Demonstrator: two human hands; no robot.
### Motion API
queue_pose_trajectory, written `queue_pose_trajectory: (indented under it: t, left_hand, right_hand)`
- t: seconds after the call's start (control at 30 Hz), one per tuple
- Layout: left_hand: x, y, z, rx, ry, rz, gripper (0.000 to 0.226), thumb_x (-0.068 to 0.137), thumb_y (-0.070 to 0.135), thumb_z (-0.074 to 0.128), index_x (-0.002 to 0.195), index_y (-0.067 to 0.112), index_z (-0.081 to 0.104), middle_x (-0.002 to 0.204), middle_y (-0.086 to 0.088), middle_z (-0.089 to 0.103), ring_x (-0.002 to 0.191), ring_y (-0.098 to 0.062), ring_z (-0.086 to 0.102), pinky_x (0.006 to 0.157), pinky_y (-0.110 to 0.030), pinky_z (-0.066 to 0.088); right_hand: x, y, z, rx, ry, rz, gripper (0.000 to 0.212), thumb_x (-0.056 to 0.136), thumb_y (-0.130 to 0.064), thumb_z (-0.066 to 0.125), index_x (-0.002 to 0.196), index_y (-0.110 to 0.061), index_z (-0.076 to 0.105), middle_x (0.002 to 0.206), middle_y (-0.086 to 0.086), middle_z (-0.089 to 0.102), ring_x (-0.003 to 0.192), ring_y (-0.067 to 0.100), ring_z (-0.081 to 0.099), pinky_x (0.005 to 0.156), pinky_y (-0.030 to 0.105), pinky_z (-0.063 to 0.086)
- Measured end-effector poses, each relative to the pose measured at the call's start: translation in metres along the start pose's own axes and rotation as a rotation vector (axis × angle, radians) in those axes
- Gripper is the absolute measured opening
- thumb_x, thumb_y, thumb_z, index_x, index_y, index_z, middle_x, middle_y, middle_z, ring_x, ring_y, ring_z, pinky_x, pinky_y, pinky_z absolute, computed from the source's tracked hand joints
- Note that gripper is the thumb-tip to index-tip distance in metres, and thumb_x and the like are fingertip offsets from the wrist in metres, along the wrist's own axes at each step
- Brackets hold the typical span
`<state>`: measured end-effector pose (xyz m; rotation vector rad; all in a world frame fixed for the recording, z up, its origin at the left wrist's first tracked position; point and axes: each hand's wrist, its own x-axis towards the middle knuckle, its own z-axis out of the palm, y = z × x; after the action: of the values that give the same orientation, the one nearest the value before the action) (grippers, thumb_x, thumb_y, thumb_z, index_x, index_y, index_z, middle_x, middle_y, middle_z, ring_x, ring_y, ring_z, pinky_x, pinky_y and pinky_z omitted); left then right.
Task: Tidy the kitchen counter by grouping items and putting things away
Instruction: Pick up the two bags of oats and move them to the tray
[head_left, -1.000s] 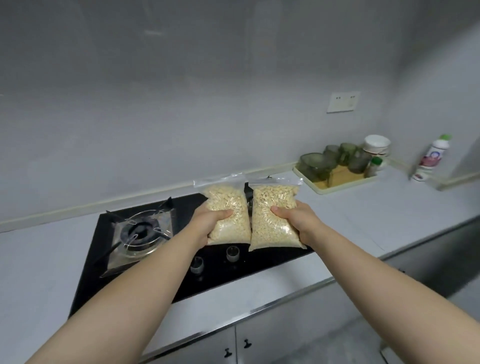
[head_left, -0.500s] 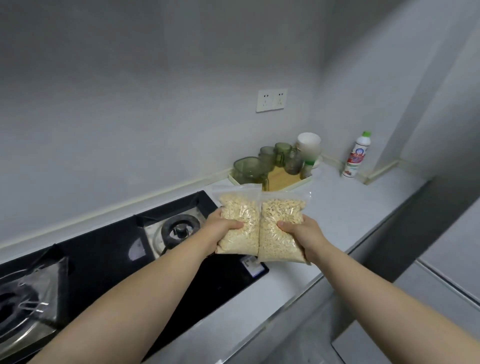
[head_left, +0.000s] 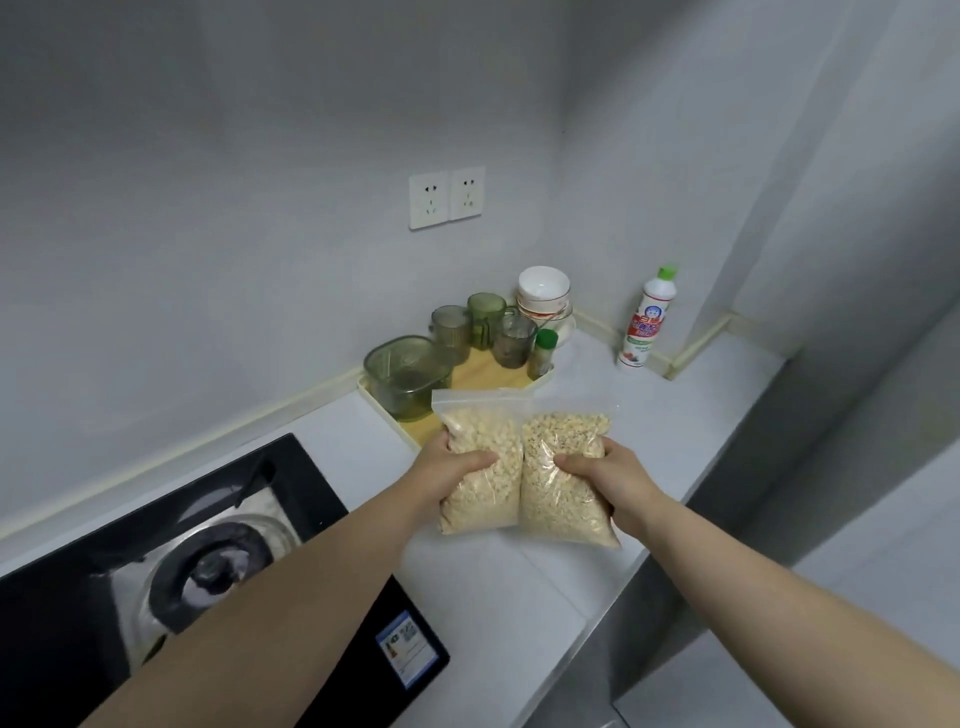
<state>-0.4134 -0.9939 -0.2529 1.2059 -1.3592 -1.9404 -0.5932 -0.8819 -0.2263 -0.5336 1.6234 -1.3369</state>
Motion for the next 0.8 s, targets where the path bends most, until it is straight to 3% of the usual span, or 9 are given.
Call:
queue_pose_trajectory:
  t: [0.2, 0.3, 0.37, 0.47, 0.53, 0.6, 0.63, 0.73, 0.8]
  left_hand:
    - [0.059, 0.007, 0.039, 0.084, 0.127, 0.023, 0.045, 0.078, 0.011, 0.076, 0.117, 0.013, 0.054, 0.107, -0.004, 0.065, 0.093, -0.022, 0.064, 0.08, -0.035, 0.052]
    - [0.082, 0.011, 0.058, 0.193, 0.217, 0.036, 0.048, 0.078, 0.016, 0.076, 0.12, 0.015, 0.054, 0.112, -0.003, 0.062, 0.103, -0.024, 0.061, 0.09, -0.038, 0.051]
    - [0.101, 0.012, 0.076, 0.234, 0.288, 0.088, 0.048, 0.079, 0.015, 0.074, 0.122, 0.014, 0.053, 0.113, -0.003, 0.061, 0.104, -0.025, 0.059, 0.092, -0.039, 0.049]
    - [0.117, 0.015, 0.088, 0.206, 0.337, 0.168, 0.046, 0.077, 0.015, 0.075, 0.119, 0.012, 0.057, 0.114, -0.008, 0.064, 0.099, -0.027, 0.061, 0.082, -0.04, 0.051]
    - [0.126, 0.015, 0.093, 0.23, 0.333, 0.197, 0.039, 0.076, 0.019, 0.074, 0.111, 0.013, 0.057, 0.108, -0.005, 0.063, 0.094, -0.021, 0.059, 0.075, -0.03, 0.051]
    - [0.132, 0.013, 0.097, 0.341, 0.347, 0.212, 0.029, 0.084, 0.014, 0.068, 0.111, 0.011, 0.057, 0.102, 0.003, 0.058, 0.092, -0.012, 0.053, 0.064, -0.004, 0.043]
    - [0.135, 0.011, 0.097, 0.401, 0.373, 0.23, 0.027, 0.087, 0.013, 0.064, 0.114, 0.01, 0.058, 0.103, 0.004, 0.056, 0.093, -0.01, 0.051, 0.059, 0.001, 0.039]
    - [0.141, 0.017, 0.097, 0.555, 0.417, 0.279, 0.027, 0.088, 0.014, 0.062, 0.115, 0.012, 0.061, 0.103, 0.001, 0.058, 0.088, -0.009, 0.051, 0.057, 0.002, 0.036]
    - [0.146, 0.028, 0.096, 0.666, 0.421, 0.286, 0.027, 0.087, 0.015, 0.062, 0.114, 0.014, 0.063, 0.102, -0.001, 0.062, 0.084, -0.01, 0.055, 0.062, -0.005, 0.04]
  right_hand:
    - [0.072, -0.009, -0.032, -0.023, -0.004, 0.044, 0.027, 0.079, 0.0, 0.071, 0.104, -0.003, 0.061, 0.091, 0.014, 0.07, 0.076, 0.026, 0.068, 0.063, 0.031, 0.054]
    - [0.106, -0.011, -0.045, -0.073, 0.001, 0.009, 0.025, 0.079, 0.002, 0.071, 0.101, -0.006, 0.061, 0.089, 0.01, 0.069, 0.073, 0.022, 0.067, 0.057, 0.026, 0.053]
    - [0.133, -0.011, -0.056, -0.096, 0.007, -0.05, 0.024, 0.078, 0.001, 0.072, 0.098, -0.008, 0.062, 0.096, 0.012, 0.069, 0.078, 0.023, 0.067, 0.065, 0.03, 0.055]
    - [0.159, -0.011, -0.062, -0.087, 0.051, -0.155, 0.023, 0.078, -0.004, 0.074, 0.095, -0.016, 0.064, 0.101, 0.008, 0.07, 0.09, 0.025, 0.067, 0.081, 0.041, 0.056]
    - [0.173, -0.009, -0.067, -0.128, 0.074, -0.187, 0.03, 0.078, -0.008, 0.073, 0.106, -0.011, 0.064, 0.104, 0.005, 0.068, 0.093, 0.022, 0.065, 0.083, 0.039, 0.055]
    - [0.183, -0.004, -0.073, -0.292, 0.079, -0.164, 0.032, 0.081, -0.013, 0.07, 0.11, -0.005, 0.06, 0.104, 0.006, 0.064, 0.09, 0.02, 0.06, 0.072, 0.031, 0.05]
    - [0.185, 0.0, -0.076, -0.368, 0.074, -0.142, 0.031, 0.082, -0.016, 0.069, 0.108, -0.003, 0.059, 0.102, 0.006, 0.061, 0.089, 0.02, 0.057, 0.068, 0.027, 0.046]
    - [0.192, -0.005, -0.084, -0.441, 0.054, -0.177, 0.035, 0.085, -0.021, 0.068, 0.114, -0.005, 0.056, 0.104, 0.004, 0.056, 0.093, 0.019, 0.053, 0.072, 0.028, 0.04]
    - [0.196, -0.021, -0.084, -0.468, 0.077, -0.231, 0.042, 0.085, -0.023, 0.068, 0.122, -0.01, 0.054, 0.107, 0.002, 0.056, 0.092, 0.016, 0.053, 0.068, 0.023, 0.041]
